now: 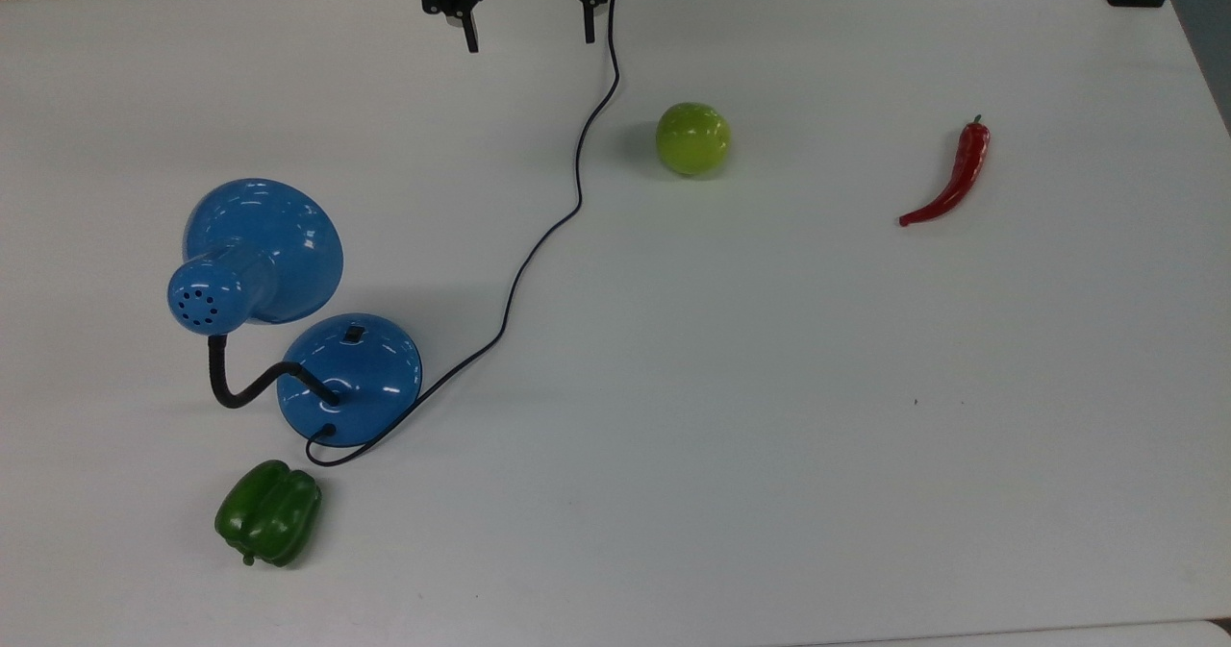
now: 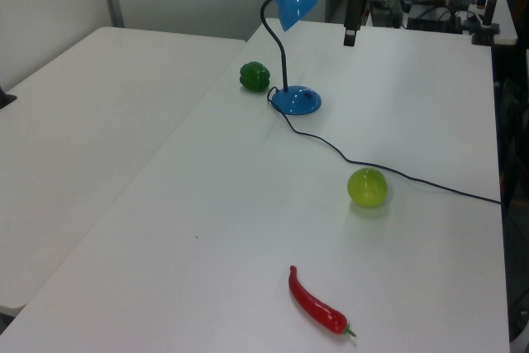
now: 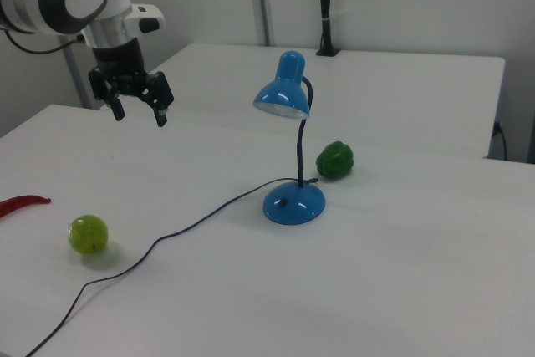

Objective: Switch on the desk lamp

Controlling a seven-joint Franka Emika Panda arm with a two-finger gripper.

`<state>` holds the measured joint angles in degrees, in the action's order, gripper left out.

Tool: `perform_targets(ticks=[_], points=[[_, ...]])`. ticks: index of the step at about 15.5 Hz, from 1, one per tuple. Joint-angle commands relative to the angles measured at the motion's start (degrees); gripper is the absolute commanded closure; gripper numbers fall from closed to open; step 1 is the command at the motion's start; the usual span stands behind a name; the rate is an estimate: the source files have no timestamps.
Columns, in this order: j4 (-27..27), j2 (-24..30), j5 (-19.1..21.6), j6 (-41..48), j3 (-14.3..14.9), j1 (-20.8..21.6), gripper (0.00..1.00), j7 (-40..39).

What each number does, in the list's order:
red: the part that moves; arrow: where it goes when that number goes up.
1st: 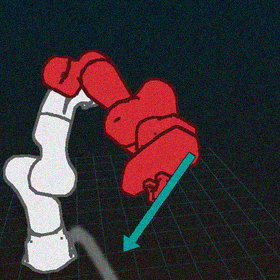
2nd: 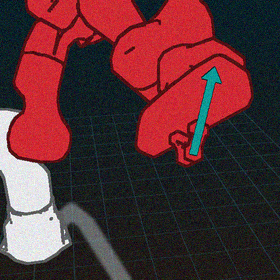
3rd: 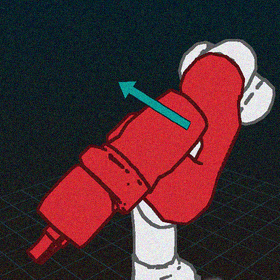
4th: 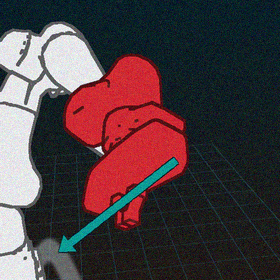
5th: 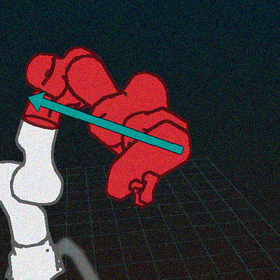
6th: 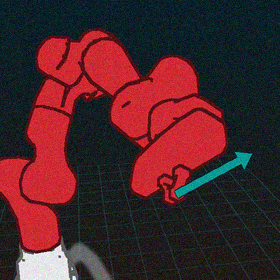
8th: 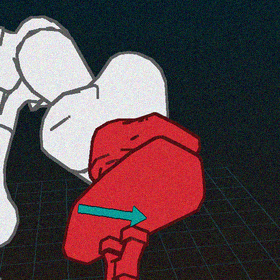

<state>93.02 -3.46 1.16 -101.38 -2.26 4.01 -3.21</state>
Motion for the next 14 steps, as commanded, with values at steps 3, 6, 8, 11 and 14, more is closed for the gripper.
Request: perform_targets(ticks=[3,6,8,11,14], points=[[0.0,-0.1,-0.9,-1.0,0.2,0.6,0.0,-0.1],[0.0,-0.1,-0.9,-1.0,0.2,0.6,0.0,-0.1],[0.1,-0.1,-0.9,-0.9,0.2,0.6,0.0,0.0],[0.0,0.3,-0.7,-0.8,0.2,0.2,0.0,-0.1],[0.1,0.7,-0.5,-0.9,0.6,-0.1,0.0,-0.6]])
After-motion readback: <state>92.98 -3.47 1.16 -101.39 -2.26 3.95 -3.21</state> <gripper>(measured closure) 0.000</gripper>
